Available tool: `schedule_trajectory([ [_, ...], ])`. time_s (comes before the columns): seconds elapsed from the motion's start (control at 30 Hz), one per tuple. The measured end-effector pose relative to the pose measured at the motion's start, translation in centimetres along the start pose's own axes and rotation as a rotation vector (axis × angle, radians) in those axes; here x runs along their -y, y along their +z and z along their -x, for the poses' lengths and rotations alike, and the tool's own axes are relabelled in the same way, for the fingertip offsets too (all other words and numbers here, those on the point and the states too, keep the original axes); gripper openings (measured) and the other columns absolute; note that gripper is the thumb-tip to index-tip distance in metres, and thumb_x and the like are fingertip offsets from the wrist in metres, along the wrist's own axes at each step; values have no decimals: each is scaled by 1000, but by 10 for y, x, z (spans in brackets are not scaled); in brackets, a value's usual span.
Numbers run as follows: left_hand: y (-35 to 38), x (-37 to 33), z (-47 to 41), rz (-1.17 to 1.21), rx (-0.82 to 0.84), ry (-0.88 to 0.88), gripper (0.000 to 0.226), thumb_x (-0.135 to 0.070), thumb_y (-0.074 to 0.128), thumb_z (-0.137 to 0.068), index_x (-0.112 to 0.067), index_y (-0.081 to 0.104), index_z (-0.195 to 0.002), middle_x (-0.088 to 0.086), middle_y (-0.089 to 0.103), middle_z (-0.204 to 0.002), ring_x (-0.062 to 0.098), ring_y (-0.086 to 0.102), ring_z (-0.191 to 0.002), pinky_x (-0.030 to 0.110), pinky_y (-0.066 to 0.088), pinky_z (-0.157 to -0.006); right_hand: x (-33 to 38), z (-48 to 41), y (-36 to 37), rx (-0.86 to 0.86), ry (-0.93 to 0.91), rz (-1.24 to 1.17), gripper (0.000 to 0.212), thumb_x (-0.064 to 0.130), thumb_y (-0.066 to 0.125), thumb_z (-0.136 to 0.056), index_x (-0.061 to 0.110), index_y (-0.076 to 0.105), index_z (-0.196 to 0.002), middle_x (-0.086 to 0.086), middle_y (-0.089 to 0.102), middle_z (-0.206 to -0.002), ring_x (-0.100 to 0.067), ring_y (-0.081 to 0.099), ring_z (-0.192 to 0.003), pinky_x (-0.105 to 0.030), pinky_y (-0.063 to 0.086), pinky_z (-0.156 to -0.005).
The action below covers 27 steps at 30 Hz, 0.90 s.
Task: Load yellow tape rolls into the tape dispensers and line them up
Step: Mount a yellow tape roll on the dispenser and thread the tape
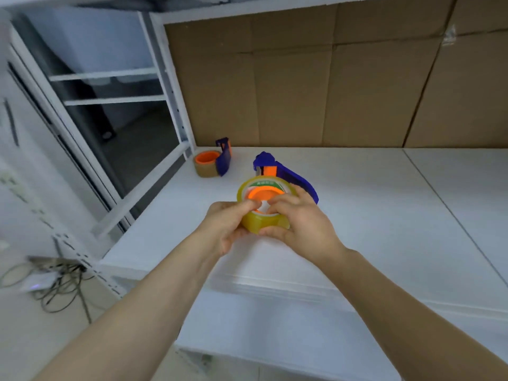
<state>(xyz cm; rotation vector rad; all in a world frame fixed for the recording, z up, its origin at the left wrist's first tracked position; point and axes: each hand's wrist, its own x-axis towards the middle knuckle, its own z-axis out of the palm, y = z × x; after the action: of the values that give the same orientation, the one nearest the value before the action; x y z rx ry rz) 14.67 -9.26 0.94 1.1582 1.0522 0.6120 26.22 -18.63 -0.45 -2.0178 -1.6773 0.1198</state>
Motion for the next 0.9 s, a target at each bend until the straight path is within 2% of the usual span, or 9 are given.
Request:
schedule_trajectory([
  [0.23,-81,-7,-40,16,-116,-23,18,-13,69,-82,4,61,-81,23,66,-87,32,66,-80,45,57,-80,52,-74,41,165,-60,-35,52,42,70,-75,21,59,-121,4,39,-145,-21,17,-142,-34,29,-112],
  [0.4,-123,-15,-65,19,-120,14,20,-18,70,-82,0,64,-76,20,69,-82,27,67,-71,37,61,-70,74,-114,71,168,-92,-13,47,40,69,-77,20,58,-119,2,49,-136,-23,34,-133,-33,39,-103],
  [0.47,-132,-19,-73,30,-104,24,20,-22,72,-81,-3,66,-80,17,71,-82,24,69,-71,32,61,-63,79,-121,78,138,-85,-1,45,41,67,-78,20,58,-117,1,55,-130,-24,36,-129,-33,40,-98],
  [0.6,-125,-34,-85,12,-43,36,22,-22,72,-81,-7,62,-92,14,71,-90,24,70,-80,36,60,-72,76,-126,72,43,-27,-8,41,39,67,-79,19,59,-114,1,57,-126,-23,37,-126,-33,42,-92],
  [0.73,-86,-35,-90,-55,10,30,35,-17,68,-83,4,59,-109,18,69,-91,24,69,-76,40,60,-75,51,-114,48,23,24,50,42,38,66,-80,21,57,-118,4,46,-139,-21,30,-134,-32,40,-98],
  [0.83,-40,-33,-86,-52,146,10,52,-42,68,-81,-1,61,-112,17,72,-98,25,71,-86,40,59,-80,19,-87,23,-40,107,63,41,37,67,-80,20,58,-117,3,49,-135,-22,33,-132,-34,42,-95],
  [0.9,0,-35,-74,-77,254,-16,65,-66,57,-77,-12,63,-113,11,72,-102,24,69,-96,41,52,-93,-6,-60,2,-106,186,68,41,38,68,-79,18,59,-114,1,52,-132,-22,37,-128,-34,44,-94],
])
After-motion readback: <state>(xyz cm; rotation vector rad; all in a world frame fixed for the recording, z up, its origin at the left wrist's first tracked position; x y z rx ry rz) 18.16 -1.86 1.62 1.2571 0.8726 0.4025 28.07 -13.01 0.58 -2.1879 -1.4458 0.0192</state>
